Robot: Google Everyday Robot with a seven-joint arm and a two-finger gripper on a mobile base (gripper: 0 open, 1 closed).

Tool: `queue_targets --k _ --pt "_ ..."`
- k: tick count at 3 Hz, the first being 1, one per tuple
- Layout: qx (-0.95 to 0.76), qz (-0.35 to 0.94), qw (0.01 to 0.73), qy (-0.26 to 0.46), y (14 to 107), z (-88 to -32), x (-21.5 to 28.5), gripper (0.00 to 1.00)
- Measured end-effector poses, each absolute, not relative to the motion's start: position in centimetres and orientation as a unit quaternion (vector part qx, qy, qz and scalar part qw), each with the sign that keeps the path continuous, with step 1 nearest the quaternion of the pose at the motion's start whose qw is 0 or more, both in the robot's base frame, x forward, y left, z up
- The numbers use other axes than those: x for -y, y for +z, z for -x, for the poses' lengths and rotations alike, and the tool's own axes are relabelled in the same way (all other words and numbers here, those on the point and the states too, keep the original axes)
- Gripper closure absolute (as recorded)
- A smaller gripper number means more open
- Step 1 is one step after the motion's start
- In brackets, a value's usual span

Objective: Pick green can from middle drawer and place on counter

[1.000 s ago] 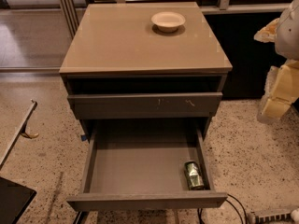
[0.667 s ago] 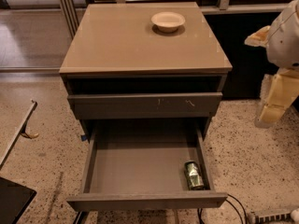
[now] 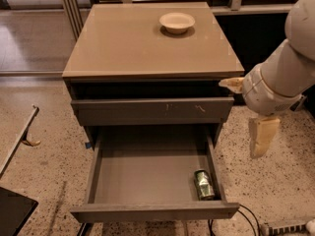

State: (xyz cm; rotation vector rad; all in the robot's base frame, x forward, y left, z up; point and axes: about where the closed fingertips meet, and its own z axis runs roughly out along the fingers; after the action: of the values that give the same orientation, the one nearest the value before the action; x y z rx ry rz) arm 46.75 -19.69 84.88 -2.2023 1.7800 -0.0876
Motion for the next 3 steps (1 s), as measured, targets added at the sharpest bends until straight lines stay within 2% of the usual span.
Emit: queue_targets --k 3 --pt "-0.490 0.858 0.153 0.035 68.2 -49.3 16.8 0.00"
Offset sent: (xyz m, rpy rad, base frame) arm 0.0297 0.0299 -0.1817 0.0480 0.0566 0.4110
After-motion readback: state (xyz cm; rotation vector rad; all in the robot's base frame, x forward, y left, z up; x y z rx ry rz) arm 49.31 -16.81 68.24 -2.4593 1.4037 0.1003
